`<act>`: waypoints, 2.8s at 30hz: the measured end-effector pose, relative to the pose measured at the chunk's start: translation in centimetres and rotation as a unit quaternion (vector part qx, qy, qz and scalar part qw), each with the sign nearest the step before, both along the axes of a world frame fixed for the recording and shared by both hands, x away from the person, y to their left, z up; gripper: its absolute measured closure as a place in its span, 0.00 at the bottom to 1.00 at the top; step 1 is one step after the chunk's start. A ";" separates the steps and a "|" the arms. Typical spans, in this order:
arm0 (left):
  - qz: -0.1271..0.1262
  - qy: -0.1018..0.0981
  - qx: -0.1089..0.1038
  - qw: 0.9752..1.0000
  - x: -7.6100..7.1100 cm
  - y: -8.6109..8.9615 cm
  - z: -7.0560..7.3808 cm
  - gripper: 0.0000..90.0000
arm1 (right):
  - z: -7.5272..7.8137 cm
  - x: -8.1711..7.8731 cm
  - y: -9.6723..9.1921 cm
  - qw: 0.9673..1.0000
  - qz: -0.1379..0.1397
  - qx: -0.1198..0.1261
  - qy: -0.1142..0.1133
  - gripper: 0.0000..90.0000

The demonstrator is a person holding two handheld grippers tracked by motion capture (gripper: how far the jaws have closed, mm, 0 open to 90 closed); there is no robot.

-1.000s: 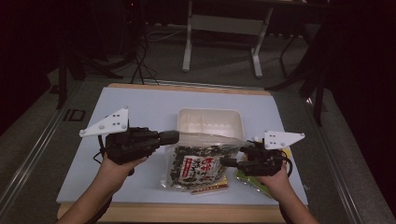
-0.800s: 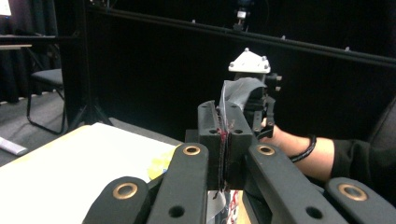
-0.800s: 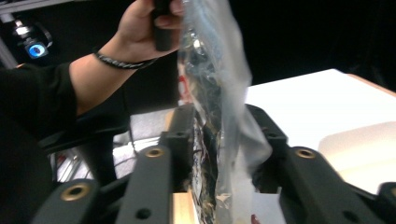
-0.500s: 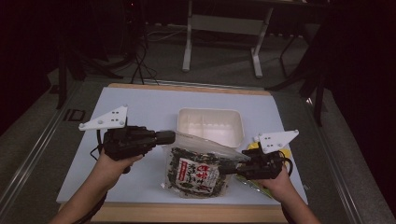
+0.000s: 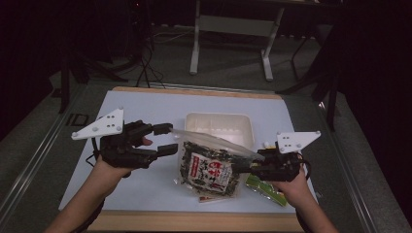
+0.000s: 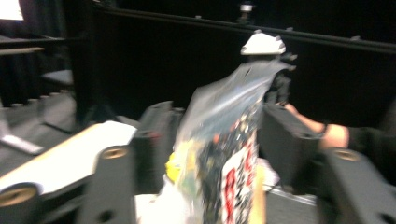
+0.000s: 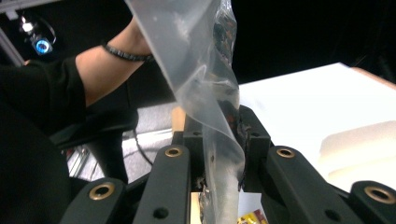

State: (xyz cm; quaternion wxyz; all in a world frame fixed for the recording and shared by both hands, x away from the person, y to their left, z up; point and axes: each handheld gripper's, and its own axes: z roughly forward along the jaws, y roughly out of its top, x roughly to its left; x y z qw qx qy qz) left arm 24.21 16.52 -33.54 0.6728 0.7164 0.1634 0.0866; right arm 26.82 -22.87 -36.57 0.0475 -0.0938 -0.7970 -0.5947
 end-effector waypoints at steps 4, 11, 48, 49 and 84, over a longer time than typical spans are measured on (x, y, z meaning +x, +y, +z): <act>0.033 0.002 -0.004 0.999 -0.2 0.5 0.0 0.21 | 0.9 0.3 -0.8 1.000 -0.017 0.013 -0.007 0.86; 0.101 0.018 0.018 0.995 0.0 1.5 -1.3 0.02 | 3.9 1.3 -3.1 0.993 -0.104 0.035 -0.041 0.86; 0.240 0.050 0.037 0.969 -0.9 3.9 -12.9 0.02 | -2.3 9.7 -1.8 0.948 -0.311 -0.043 -0.047 0.86; 0.240 0.050 0.035 0.969 -0.9 3.9 -12.9 0.02 | -2.6 9.9 -1.8 0.950 -0.308 -0.040 -0.045 0.86; 0.229 0.073 0.036 0.970 -0.3 4.1 -14.3 0.02 | -7.6 12.7 -2.8 0.946 -0.323 -0.018 -0.005 0.85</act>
